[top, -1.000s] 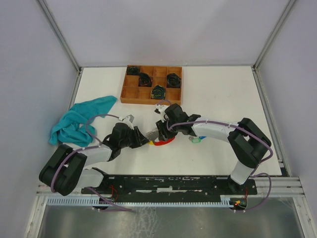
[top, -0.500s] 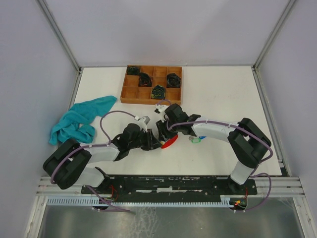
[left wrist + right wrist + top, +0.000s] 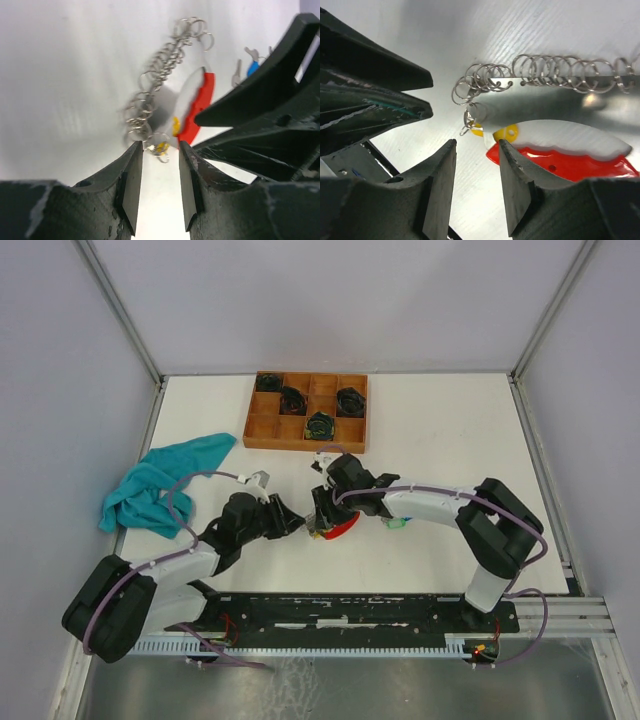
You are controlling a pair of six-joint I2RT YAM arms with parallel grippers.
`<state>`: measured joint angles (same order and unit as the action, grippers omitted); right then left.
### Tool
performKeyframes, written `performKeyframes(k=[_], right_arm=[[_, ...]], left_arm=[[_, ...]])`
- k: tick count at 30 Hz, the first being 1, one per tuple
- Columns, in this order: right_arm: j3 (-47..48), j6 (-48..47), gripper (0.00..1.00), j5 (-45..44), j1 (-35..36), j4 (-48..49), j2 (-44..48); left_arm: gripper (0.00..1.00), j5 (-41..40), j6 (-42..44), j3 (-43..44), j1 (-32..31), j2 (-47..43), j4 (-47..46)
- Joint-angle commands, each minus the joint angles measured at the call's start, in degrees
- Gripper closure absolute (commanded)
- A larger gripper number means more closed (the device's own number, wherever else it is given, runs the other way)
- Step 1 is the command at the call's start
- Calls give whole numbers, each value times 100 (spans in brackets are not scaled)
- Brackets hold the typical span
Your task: Put the keys on the keyring
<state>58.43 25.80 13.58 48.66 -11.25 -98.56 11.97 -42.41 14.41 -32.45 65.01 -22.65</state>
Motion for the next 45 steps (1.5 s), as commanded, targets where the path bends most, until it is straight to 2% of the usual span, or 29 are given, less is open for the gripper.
performKeyframes(k=[1, 10, 20, 31, 38, 45], right_arm=[[277, 666, 53, 30, 142, 263, -221], [319, 1067, 57, 66, 143, 652, -635], [275, 1082, 63, 57, 132, 798, -744], [-2, 291, 63, -518, -265, -251, -305], [430, -556, 61, -22, -267, -671, 46], [1068, -1218, 61, 201, -119, -786, -275]], left_arm=[[58, -134, -178, -166, 209, -122, 24], [58, -63, -90, -282, 314, 176, -257], [58, 72, -188, -273, 321, 632, -623], [58, 64, -187, -228, 490, 540, -695], [59, 73, 151, -158, 546, 744, -840], [61, 411, 93, 2, 681, 1079, -1115]])
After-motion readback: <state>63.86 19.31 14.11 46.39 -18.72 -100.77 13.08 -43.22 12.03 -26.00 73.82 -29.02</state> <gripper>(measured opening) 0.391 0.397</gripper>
